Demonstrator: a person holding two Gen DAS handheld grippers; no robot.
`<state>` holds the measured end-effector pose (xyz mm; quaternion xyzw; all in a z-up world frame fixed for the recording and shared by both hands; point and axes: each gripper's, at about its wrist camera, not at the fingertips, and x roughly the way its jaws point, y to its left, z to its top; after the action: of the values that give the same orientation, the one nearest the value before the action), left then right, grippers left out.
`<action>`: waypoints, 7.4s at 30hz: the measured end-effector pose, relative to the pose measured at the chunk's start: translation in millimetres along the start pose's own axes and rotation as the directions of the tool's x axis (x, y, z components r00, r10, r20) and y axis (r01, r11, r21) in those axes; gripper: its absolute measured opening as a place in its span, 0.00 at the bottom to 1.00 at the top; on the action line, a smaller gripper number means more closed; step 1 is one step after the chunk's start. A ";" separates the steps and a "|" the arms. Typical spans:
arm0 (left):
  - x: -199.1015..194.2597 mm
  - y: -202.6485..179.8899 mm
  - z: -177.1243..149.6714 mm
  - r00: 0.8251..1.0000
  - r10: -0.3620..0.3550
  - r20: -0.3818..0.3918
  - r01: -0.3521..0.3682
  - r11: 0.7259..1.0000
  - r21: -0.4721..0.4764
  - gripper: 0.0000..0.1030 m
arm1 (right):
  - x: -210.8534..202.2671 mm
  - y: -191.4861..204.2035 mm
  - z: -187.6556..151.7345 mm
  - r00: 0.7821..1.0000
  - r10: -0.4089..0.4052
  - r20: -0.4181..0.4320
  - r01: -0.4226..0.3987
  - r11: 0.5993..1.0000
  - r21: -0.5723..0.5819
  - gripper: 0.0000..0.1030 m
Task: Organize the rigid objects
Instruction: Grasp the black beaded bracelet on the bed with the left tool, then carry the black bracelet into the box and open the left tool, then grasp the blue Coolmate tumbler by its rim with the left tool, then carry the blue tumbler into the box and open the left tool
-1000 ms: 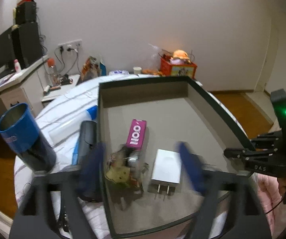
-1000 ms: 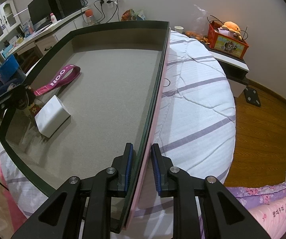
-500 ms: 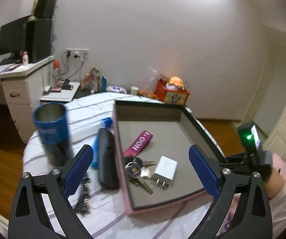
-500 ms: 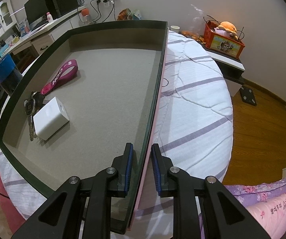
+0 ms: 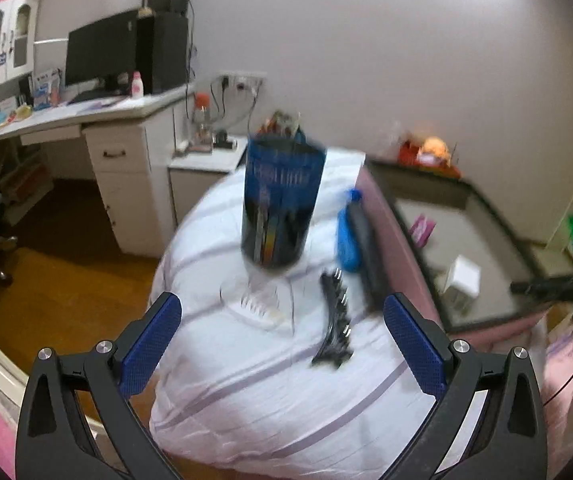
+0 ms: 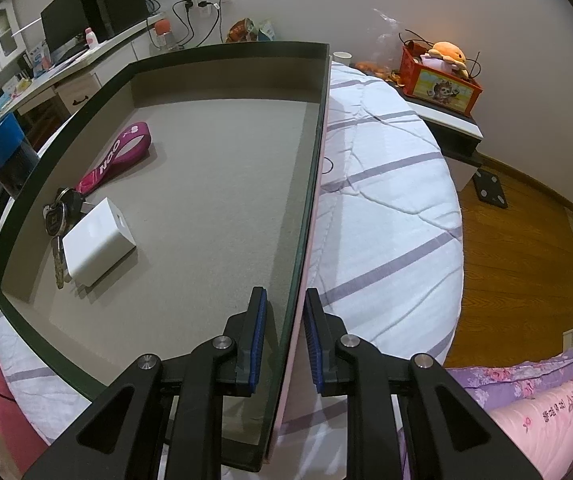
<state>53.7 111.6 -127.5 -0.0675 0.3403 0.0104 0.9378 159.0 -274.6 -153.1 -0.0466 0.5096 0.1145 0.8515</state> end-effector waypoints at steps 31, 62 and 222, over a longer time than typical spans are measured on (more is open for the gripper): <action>49.4 -38.3 -18.7 0.994 -0.049 -0.099 0.058 0.994 0.092 0.19 | 0.1 -1.2 0.7 1.000 -0.003 0.002 0.003 1.000 0.005 0.19; -17.7 -133.7 35.3 0.967 -0.253 0.039 0.234 0.935 0.265 0.19 | 2.3 0.7 0.8 1.000 0.011 0.007 -0.011 1.000 0.009 0.19; 6.8 -167.0 82.4 0.949 -0.309 0.060 0.283 0.920 0.270 0.68 | -0.8 -4.7 -4.5 1.000 -0.005 0.025 0.004 0.999 0.044 0.20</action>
<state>122.4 -43.0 -49.4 0.0051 0.2765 -0.1725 0.9454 155.9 -280.2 -154.8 -0.0275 0.5010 0.1019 0.8590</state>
